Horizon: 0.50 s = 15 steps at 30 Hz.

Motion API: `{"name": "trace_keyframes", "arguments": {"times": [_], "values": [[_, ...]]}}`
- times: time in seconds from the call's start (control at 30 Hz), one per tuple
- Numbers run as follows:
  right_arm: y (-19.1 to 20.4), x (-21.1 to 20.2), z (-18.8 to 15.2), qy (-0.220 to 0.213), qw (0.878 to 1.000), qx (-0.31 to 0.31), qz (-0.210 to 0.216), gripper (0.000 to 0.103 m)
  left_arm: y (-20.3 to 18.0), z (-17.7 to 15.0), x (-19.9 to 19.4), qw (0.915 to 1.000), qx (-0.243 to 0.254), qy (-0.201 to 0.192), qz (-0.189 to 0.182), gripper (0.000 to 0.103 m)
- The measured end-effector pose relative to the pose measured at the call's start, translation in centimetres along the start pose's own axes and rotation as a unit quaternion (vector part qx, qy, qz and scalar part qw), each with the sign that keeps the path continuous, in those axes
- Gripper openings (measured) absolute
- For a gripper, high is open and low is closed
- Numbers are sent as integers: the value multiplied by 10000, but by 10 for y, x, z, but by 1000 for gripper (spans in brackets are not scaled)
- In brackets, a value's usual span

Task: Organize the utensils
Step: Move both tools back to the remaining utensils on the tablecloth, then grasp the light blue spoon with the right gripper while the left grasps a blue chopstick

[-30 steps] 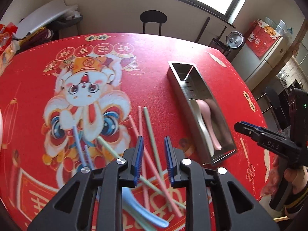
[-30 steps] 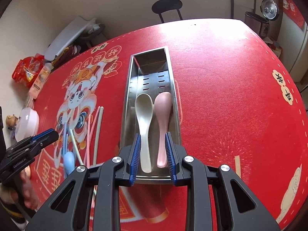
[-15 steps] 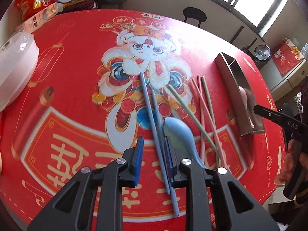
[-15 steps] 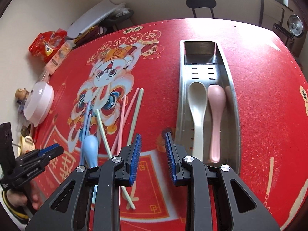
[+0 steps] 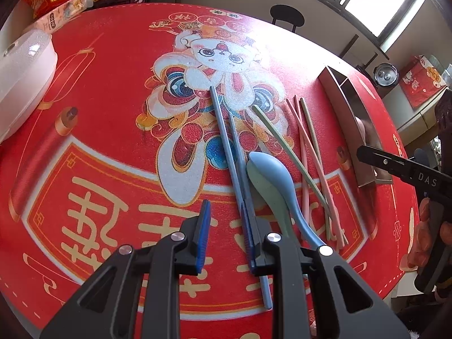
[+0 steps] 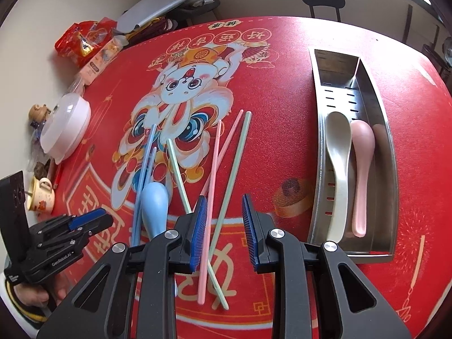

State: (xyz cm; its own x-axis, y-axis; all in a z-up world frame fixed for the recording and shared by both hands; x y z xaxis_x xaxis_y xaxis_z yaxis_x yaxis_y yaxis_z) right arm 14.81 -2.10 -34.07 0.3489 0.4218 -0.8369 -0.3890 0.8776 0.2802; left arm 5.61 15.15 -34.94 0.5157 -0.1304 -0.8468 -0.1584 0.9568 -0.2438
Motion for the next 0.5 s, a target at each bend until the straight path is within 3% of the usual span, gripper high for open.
{"name": "trace_keyframes", "arguments": {"times": [0.5], "values": [[65,39,-31,763,9931,-737,495,26,13,-5,-6,9998,-156,-69,-53,22]]}}
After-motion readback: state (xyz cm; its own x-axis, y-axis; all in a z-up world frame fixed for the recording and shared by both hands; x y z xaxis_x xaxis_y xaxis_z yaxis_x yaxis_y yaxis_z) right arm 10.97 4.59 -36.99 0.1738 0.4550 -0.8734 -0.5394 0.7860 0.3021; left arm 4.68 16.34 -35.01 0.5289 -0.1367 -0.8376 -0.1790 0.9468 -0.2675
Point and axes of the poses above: each gripper's, at about its wrist camera, not at the fingertips, and x roughly the way its jaws point, y to its left, z to its top, the point moved 6 cm from there along x, roughly the way its jaws point, and after that the axes turned 4 degrees about -y, right-handed, at the moved point
